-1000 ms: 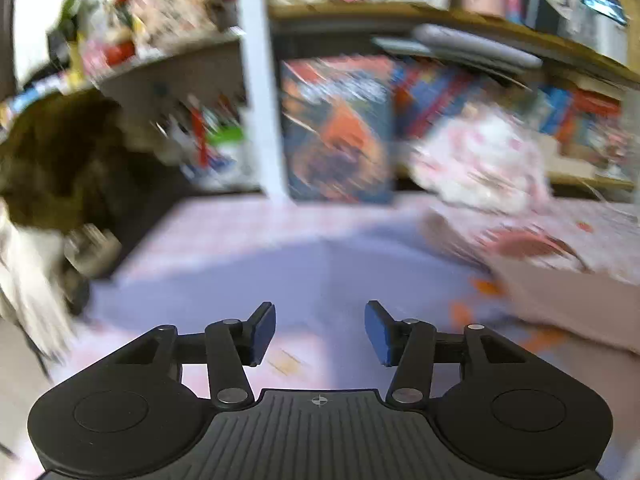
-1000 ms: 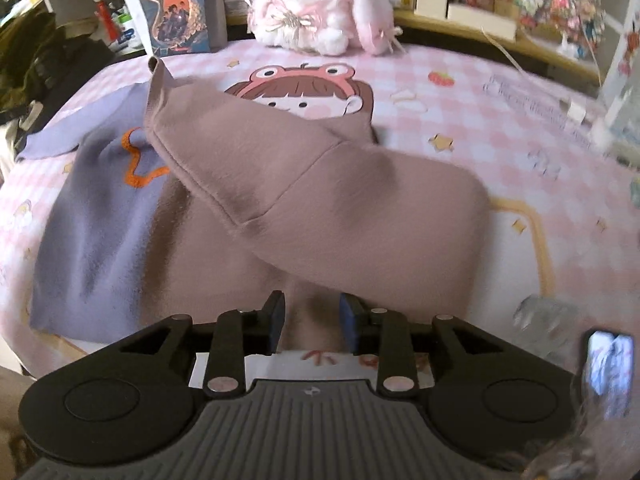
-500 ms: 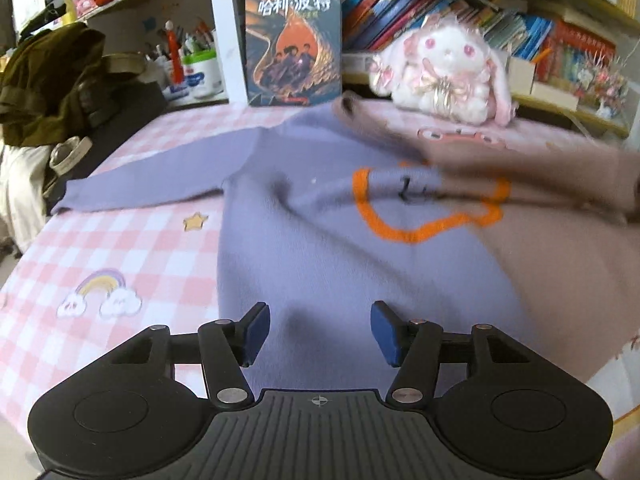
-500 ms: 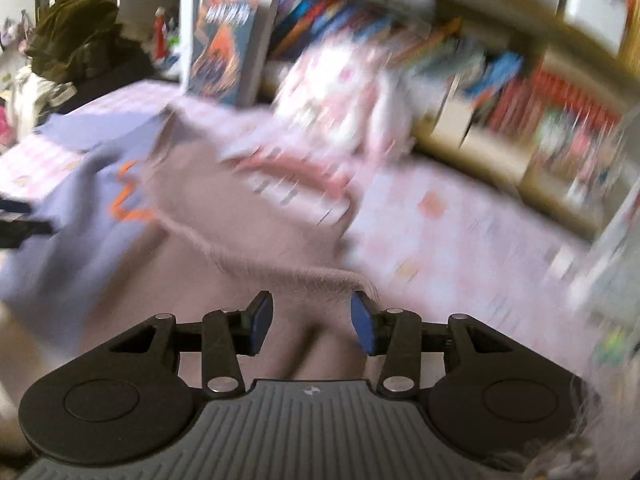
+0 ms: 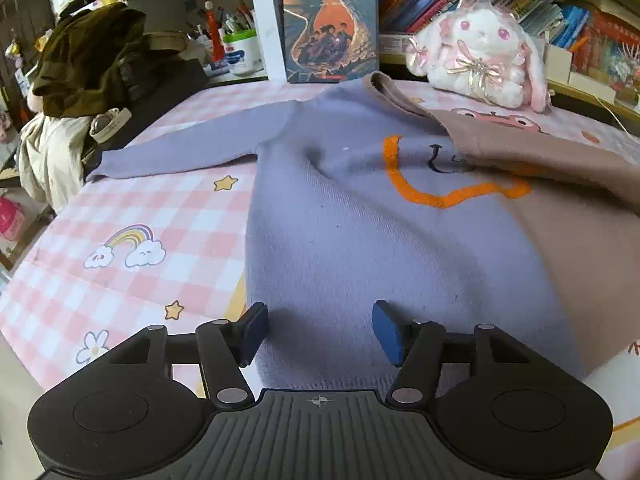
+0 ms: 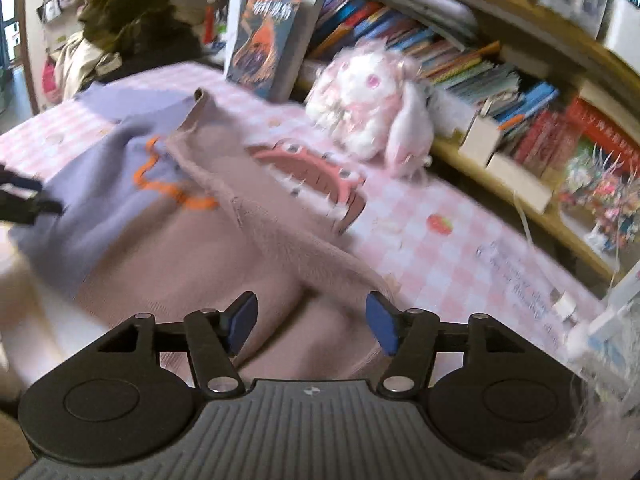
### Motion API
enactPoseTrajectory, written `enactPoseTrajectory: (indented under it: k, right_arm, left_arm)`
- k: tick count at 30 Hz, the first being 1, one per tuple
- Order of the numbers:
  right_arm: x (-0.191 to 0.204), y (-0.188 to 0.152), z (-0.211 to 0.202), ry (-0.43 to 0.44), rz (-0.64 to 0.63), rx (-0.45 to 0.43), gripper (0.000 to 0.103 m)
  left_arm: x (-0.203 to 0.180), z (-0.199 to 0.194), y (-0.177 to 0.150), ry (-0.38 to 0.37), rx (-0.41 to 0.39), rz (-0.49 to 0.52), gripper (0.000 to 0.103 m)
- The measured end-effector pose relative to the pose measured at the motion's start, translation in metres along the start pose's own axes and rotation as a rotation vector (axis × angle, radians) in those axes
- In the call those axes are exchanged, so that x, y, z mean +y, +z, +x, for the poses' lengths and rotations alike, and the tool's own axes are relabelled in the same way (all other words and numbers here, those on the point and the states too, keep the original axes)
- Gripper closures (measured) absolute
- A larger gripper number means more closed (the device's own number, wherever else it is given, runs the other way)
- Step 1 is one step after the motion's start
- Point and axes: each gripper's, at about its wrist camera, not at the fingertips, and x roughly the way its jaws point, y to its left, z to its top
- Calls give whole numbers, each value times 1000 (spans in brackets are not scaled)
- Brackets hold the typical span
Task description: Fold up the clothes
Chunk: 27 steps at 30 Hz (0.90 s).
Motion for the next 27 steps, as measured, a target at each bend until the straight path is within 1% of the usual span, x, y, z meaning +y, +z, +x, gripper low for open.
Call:
enactPoseTrajectory:
  k: [2, 6, 9, 12, 16, 18, 19, 20, 22, 23, 25, 27]
  right_arm:
    - [4, -10, 0, 9, 4, 40, 45]
    - [7, -30, 1, 15, 69, 113, 45]
    - [0, -37, -5, -8, 146, 135, 45]
    - [-7, -41, -7, -64, 182, 136, 45]
    - [-14, -44, 15, -104, 189, 131, 46]
    - [-18, -46, 31, -136, 192, 140, 68]
    - [-22, -44, 36, -135, 204, 138, 90]
    - [-26, -41, 35, -130, 221, 123, 97]
    - [-31, -31, 18, -102, 214, 63, 99]
    - [-33, -25, 9, -71, 199, 39, 99]
    - [-42, -12, -19, 28, 184, -27, 99]
    - [-59, 3, -52, 120, 199, -112, 99]
  left_arm:
    - [-1, 1, 1, 2, -1, -3, 41]
    - [-3, 2, 3, 5, -1, 5, 40]
    - [-4, 2, 3, 6, 1, 12, 40]
    - [-6, 3, 4, 8, -1, 12, 40]
    - [-5, 5, 5, 0, -6, 14, 39]
    - [-3, 5, 6, -6, -3, 13, 38]
    - [-2, 5, 6, -8, -2, 13, 35]
    - [-1, 6, 6, -7, -1, 10, 34]
    - [1, 6, 6, -7, 1, 4, 32]
    - [2, 7, 7, -7, 2, 1, 31]
    - [4, 7, 7, -7, 2, -1, 30]
    - [7, 9, 7, -9, 4, -6, 30]
